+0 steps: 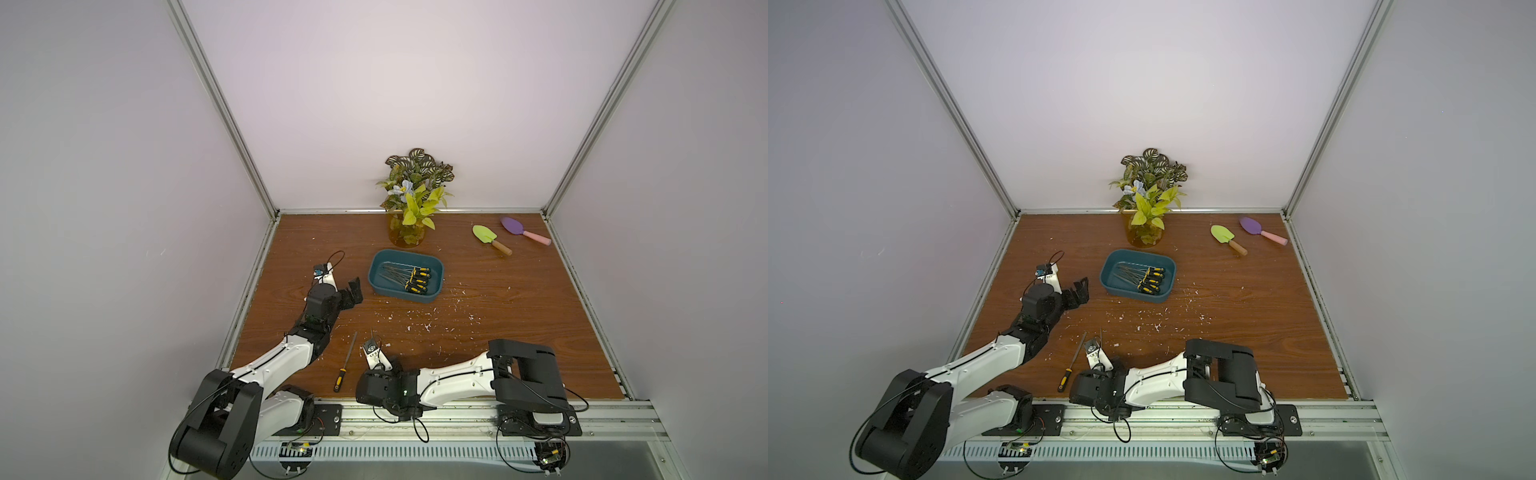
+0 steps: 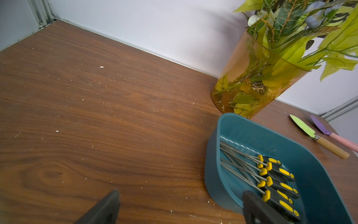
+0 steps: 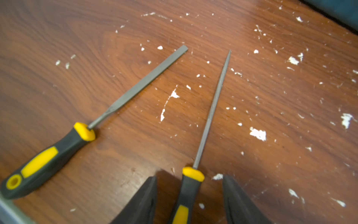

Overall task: Put the file tool into the storage box
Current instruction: Pick up the file tool from the center of the board.

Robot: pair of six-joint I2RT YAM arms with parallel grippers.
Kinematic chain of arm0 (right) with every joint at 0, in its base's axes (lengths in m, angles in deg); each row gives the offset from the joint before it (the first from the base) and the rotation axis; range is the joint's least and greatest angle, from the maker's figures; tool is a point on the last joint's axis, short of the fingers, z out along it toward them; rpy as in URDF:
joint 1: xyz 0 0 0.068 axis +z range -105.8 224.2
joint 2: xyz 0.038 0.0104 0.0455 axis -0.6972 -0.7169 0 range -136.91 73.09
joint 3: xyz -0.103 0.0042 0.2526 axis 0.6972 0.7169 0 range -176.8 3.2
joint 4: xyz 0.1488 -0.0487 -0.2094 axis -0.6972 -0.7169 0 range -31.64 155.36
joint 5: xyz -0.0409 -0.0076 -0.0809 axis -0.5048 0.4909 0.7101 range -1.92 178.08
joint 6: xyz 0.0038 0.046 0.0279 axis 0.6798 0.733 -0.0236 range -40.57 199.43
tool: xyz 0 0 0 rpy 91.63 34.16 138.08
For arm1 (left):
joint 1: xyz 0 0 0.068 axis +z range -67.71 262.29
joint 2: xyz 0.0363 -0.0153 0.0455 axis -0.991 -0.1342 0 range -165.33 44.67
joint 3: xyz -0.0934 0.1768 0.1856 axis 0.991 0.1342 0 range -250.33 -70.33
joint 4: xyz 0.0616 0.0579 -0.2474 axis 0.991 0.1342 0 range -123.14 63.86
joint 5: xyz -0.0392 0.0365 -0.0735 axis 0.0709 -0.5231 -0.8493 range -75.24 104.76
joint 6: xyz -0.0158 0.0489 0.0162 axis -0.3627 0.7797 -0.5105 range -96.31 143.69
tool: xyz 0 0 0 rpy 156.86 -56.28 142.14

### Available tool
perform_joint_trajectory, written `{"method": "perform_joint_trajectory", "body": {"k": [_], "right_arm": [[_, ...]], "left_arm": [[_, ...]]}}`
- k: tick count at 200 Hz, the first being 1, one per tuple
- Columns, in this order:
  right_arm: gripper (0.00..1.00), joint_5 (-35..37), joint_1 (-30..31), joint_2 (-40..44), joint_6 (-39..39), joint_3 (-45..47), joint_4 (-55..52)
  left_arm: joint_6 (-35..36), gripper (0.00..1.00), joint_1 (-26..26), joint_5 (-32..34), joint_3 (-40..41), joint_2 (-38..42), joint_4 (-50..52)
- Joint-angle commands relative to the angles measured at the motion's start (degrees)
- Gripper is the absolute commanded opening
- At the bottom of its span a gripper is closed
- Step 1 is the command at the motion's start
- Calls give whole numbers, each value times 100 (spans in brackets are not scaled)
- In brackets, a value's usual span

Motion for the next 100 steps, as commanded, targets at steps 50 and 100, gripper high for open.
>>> {"method": "perform_joint_trajectory", "body": {"k": [50, 100], "right_arm": [[23, 455, 43, 608, -116, 513, -185], [15, 691, -9, 1219, -1186, 750, -77]], "left_arm": [[17, 100, 60, -92, -148, 63, 15], [-335, 100, 76, 0, -56, 182, 5]]}}
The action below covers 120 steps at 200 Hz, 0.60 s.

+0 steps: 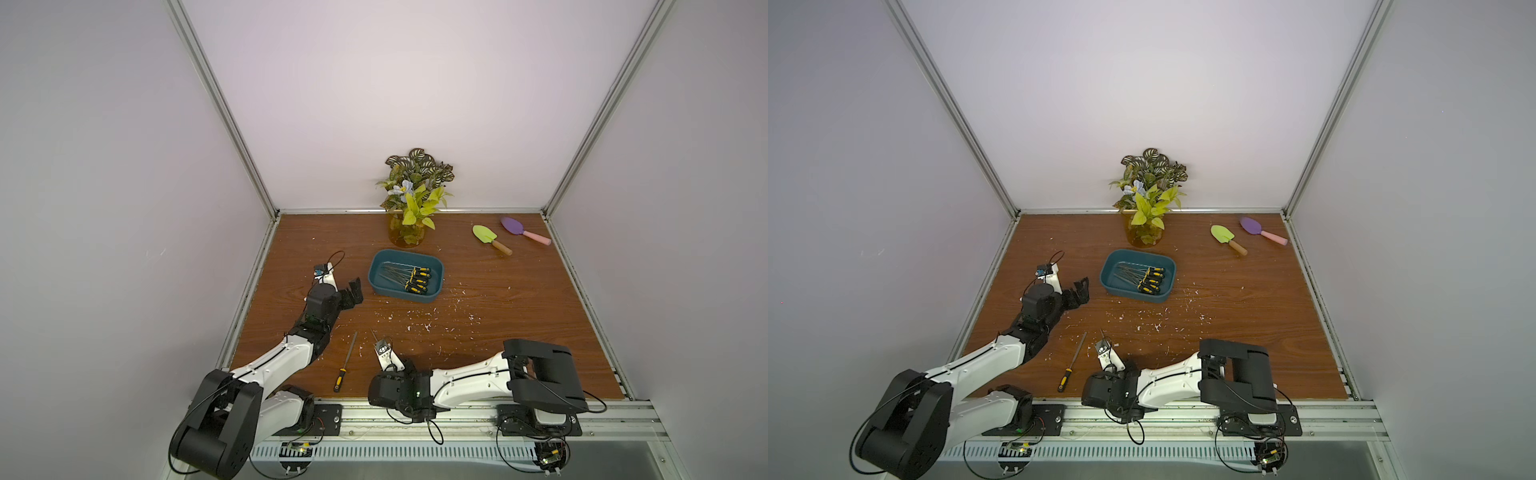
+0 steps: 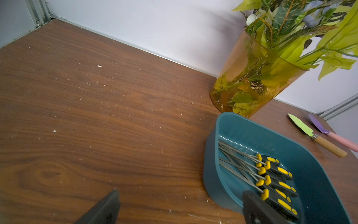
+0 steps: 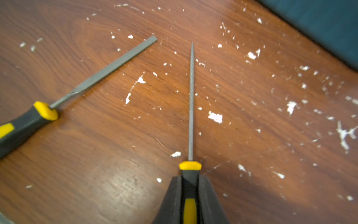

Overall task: Put the file tool into the storage box
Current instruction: Pick up the file tool from the center of the board.

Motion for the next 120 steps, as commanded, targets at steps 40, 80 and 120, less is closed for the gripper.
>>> {"method": "perform_joint_trajectory", "body": {"k": [40, 80, 120], "right_arm": [[15, -163, -464, 1360, -2387, 436, 572], [15, -1132, -1202, 1868, -3808, 557, 931], [13, -2295, -2372, 2109, -4979, 562, 1466]], "left_arm": [[-430, 100, 256, 179, 266, 739, -174], [-375, 100, 255, 264, 377, 1012, -219], [-322, 100, 255, 123, 235, 682, -180]]}}
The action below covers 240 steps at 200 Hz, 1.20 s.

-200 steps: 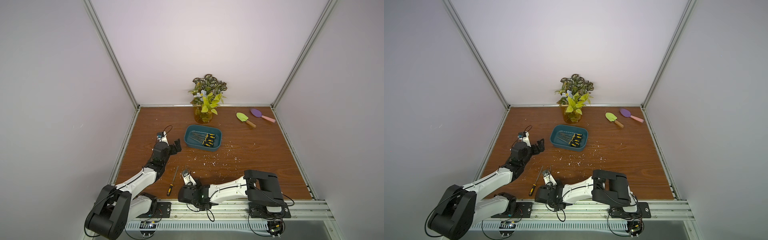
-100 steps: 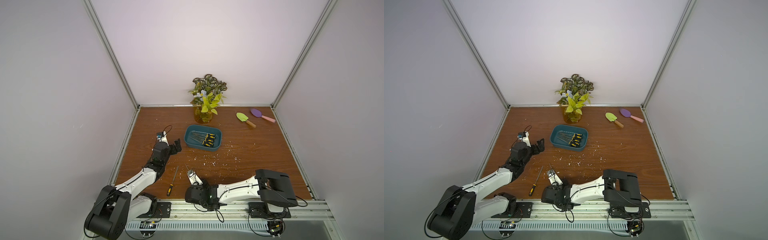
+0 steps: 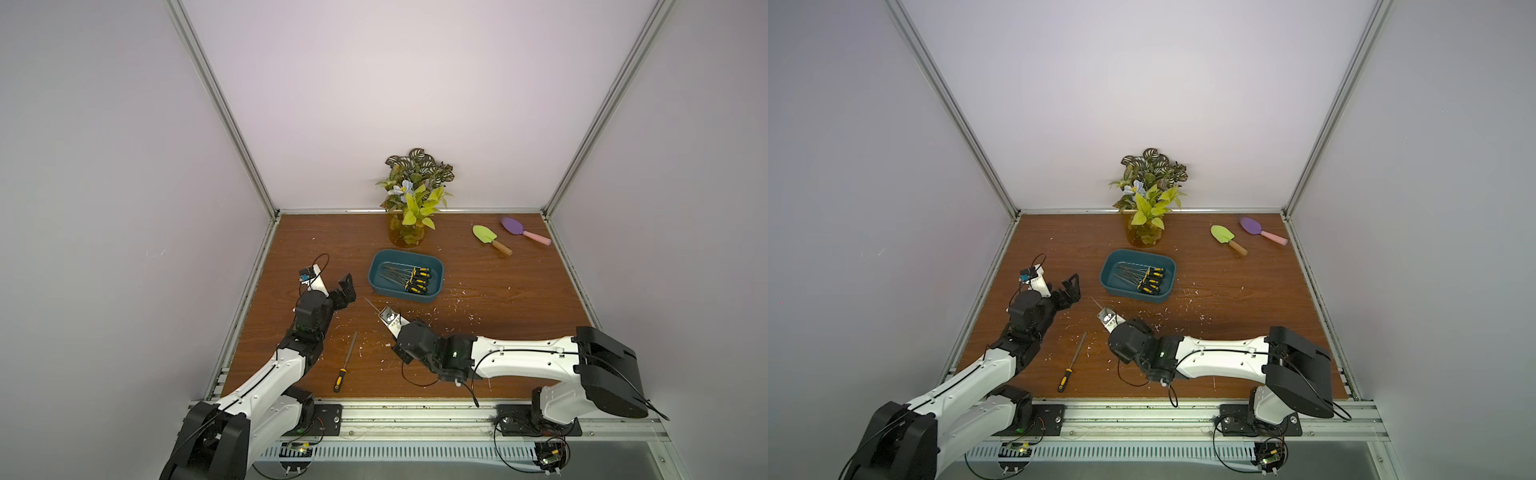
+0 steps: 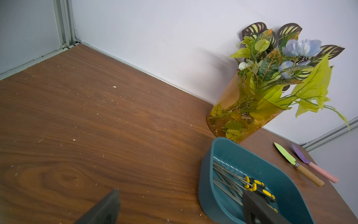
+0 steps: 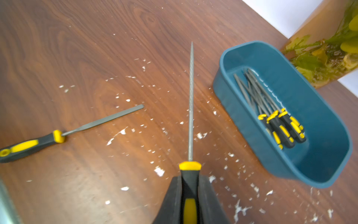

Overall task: Put the file tool into the storage box
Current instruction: Pick up the file tool from the center of the board, then place the file tool in the storage box.

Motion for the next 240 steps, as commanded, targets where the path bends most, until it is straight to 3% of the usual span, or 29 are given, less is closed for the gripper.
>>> {"method": "perform_joint_trajectory", "body": {"k": [1, 63, 140, 155, 179, 206, 240], "right_arm": [[13, -882, -553, 251, -1118, 8, 594], [11, -2280, -2156, -327, -2138, -449, 785], [12, -2854, -2891, -1501, -2403, -1033, 803], [21, -2878, -2897, -1677, -2419, -1171, 700], [49, -2869, -2912, -1805, -2350, -1320, 641], [62, -2709, -2913, -1651, -2092, -1192, 943], [73, -2521, -2863, -1029, -1176, -1060, 933]], "left_arm": [[39, 100, 75, -45, -111, -160, -61], [20, 100, 72, -145, -155, -324, -93], [38, 100, 77, -210, -199, -463, -98], [62, 100, 71, -206, -230, -524, -73], [87, 100, 72, -185, -261, -646, -61], [105, 100, 78, -23, -284, -844, -35], [54, 100, 74, -37, -424, -930, 231]]}}
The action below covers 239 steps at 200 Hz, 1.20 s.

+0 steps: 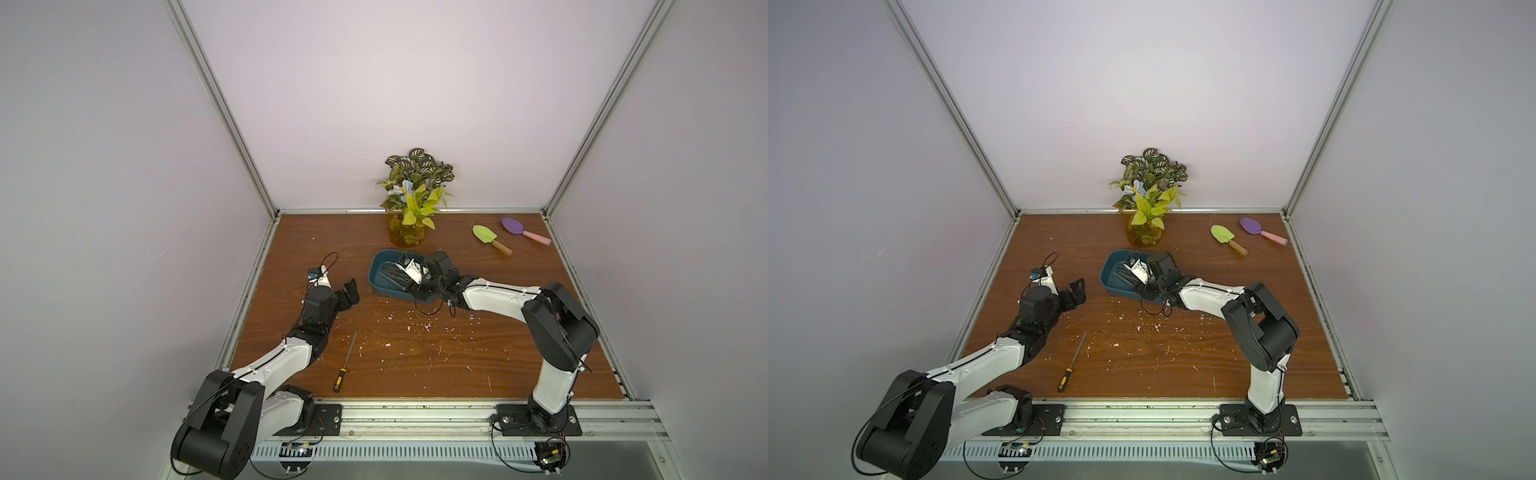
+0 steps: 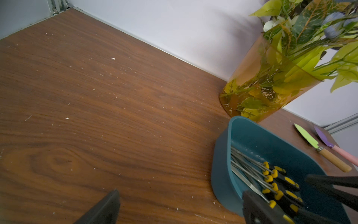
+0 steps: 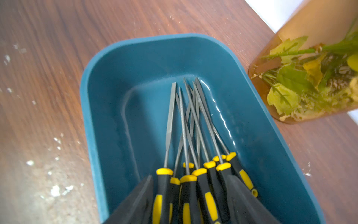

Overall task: Put the file tool into the storage box
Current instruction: Place the file tool in the storage box, then pick up the file tool from the center of the board.

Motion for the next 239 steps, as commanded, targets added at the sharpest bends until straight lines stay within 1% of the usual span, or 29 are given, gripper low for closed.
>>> {"method": "perform_joint_trajectory", "body": {"k": [1, 18, 33, 53, 81, 107, 125, 148, 174, 197, 217, 239], "right_arm": [[73, 176, 68, 687, 788, 30, 162], [75, 433, 246, 1135, 1273, 204, 87], [76, 702, 549, 1576, 1565, 542, 180], [78, 1217, 1074, 2089, 1977, 1026, 345], [78, 1709, 1732, 2685, 2738, 1634, 484], [78, 1671, 2110, 3146, 3486, 2382, 934], [78, 1776, 2341, 3307, 3734, 2775, 1080], [78, 2024, 2529, 3321, 3938, 2954, 873], [78, 2176, 2624, 3342, 4084, 3046, 741], [78, 2267, 2640, 3406, 4116, 3125, 705], [79, 2379, 2640, 3434, 4109, 3152, 573], [79, 2469, 2643, 3464, 4092, 3152, 479]], "left_arm": [[-2, 100, 72, 80, -249, -12, 244], [-216, 100, 46, 42, -399, 148, 780], [-404, 100, -183, 341, -256, 434, 1126], [-663, 100, -795, 1180, -3, 784, 1795], [-1209, 100, -1515, 1850, 305, 1330, 2860], [-1864, 100, -2185, 2414, 642, 1982, 3646], [-2253, 100, -2426, 2465, 871, 2213, 3923], [-2575, 100, -2786, 2504, 884, 2104, 4171], [-2894, 100, -3260, 2597, 700, 1564, 4336], [-3273, 100, -3632, 2570, 697, 1177, 4272], [-3525, 100, -3874, 2518, 714, 995, 4251], [-3654, 100, -3977, 2342, 718, 886, 4246]]}}
